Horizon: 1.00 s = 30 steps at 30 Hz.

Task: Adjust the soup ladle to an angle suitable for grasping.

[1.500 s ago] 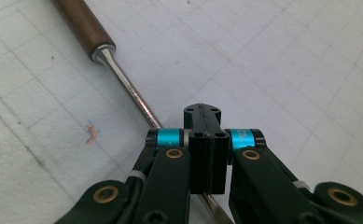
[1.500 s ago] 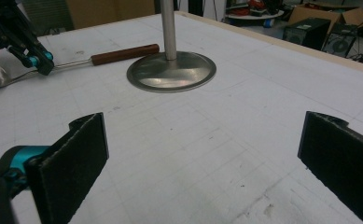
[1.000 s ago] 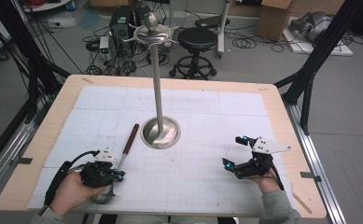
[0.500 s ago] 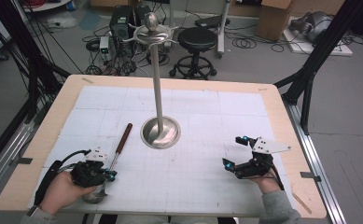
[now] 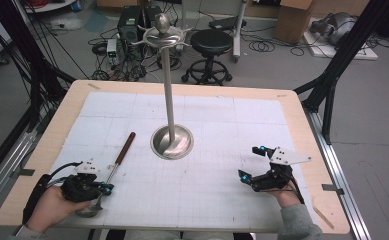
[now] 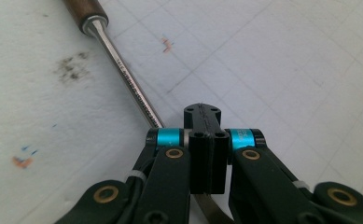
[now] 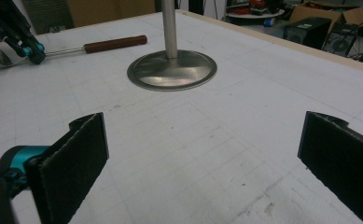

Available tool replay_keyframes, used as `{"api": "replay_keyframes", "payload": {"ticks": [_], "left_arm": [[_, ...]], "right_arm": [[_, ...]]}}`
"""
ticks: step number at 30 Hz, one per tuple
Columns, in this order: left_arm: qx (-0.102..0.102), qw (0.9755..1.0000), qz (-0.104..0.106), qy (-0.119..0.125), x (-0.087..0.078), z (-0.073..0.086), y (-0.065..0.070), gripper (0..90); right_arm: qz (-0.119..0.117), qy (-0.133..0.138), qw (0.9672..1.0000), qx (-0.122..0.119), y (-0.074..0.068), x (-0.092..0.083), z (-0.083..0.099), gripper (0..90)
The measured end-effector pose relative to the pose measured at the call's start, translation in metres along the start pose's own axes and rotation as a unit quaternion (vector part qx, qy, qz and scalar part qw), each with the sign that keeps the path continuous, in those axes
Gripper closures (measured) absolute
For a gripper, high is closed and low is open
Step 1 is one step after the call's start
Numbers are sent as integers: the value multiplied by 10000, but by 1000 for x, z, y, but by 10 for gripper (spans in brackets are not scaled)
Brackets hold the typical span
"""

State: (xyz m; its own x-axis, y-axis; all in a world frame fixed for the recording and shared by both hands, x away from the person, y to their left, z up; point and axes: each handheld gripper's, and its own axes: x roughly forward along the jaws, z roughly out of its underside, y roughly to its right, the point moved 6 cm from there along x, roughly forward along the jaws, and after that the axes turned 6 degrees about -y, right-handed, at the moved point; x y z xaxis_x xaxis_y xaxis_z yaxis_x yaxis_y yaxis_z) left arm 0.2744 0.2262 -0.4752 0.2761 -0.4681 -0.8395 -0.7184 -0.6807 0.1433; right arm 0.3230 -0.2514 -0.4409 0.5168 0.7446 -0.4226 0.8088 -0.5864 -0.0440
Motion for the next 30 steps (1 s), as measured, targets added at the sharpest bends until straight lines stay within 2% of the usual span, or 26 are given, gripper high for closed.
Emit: {"api": "replay_keyframes", "payload": {"ticks": [5, 14, 21, 26, 30], "left_arm": [[-99, 9999, -51, 37, -4, 5, -9, 898], [-199, 9998, -74, 63, -12, 14, -20, 898], [-360, 9992, 33, 153, -16, 21, -27, 898], [-260, 9995, 45, 171, -16, 21, -28, 897], [-238, 9985, 33, 493, -21, 16, -30, 897]], "right_arm": [[9, 1, 10000, -58, 1, 1, 0, 7], [11, -14, 10000, -17, 0, 0, 0, 7], [15, -17, 10000, -27, 0, 0, 0, 7], [16, -23, 10000, -30, 1, 0, 0, 7], [8, -11, 10000, -41, 1, 1, 0, 7]]}}
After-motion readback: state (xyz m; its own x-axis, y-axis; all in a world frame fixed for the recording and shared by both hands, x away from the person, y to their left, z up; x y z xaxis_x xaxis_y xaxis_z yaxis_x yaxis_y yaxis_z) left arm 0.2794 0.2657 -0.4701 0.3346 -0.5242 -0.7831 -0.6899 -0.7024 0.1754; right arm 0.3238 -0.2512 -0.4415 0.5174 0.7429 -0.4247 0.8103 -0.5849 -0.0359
